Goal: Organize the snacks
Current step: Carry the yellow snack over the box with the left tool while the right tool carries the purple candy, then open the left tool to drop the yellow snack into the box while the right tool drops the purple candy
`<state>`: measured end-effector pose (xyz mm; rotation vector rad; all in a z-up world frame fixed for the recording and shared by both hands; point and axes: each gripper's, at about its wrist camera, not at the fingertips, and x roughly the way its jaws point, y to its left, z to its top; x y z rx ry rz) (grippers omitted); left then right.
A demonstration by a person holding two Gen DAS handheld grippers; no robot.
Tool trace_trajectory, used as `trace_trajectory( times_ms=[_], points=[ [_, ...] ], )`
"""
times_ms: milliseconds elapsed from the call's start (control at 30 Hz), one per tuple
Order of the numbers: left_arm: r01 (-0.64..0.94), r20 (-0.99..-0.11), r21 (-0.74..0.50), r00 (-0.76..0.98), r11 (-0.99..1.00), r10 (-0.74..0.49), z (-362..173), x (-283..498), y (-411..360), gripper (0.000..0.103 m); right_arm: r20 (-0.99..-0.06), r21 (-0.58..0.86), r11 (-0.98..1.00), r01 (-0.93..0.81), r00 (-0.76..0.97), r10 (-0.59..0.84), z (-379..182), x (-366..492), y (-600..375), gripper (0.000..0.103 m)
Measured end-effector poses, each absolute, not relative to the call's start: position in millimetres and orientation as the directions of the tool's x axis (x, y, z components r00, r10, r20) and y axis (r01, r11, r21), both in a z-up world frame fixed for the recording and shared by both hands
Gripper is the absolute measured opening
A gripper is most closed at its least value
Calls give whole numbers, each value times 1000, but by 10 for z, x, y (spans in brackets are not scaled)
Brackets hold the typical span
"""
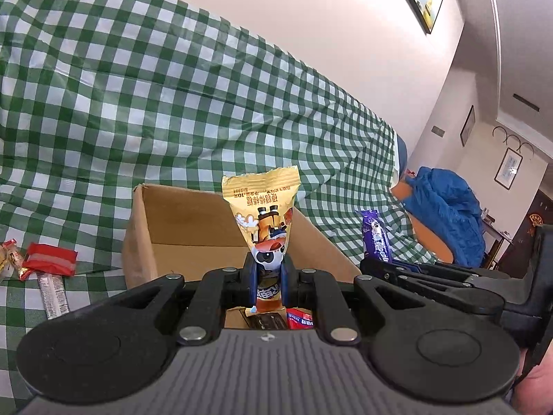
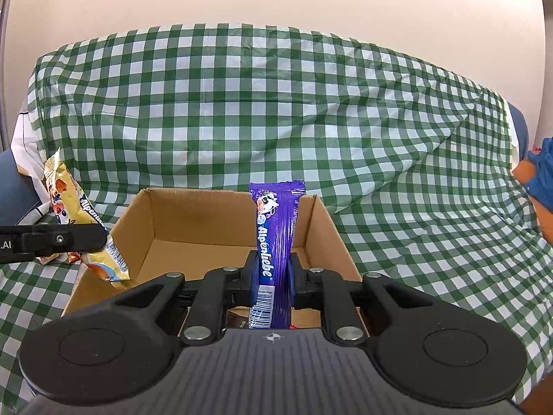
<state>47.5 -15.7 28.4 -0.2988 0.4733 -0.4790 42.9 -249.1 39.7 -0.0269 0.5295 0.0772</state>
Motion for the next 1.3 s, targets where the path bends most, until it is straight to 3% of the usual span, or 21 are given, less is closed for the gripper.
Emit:
trace_trajectory(
  times_ms=[867,967,1033,1067,1100,1300],
  points=[
    [401,-370,-366,766,840,-527,253,506,-220,13,-506,-19,996,-89,860,68,379,448,-2492,17],
    [387,-392,-386,753,837,-529,228,543,-214,23,-516,-28,996,-87,854,60,358,461,-2494,18],
    [371,-398,-393,756,841,-520,219,564,-198,25,-532,-50,996,-78,846,40,323,484,-2486,26],
    [368,-397,-394,758,842,-517,221,564,-191,25,-536,-61,996,-70,844,26,311,494,-2489,38],
    [367,-394,-399,759,840,-518,224,569,-181,25,-535,-61,996,-66,844,23,305,502,-2500,42],
    [358,-393,-388,769,849,-504,234,544,-136,25,-536,-51,996,-70,844,31,289,525,-2514,42]
  ],
)
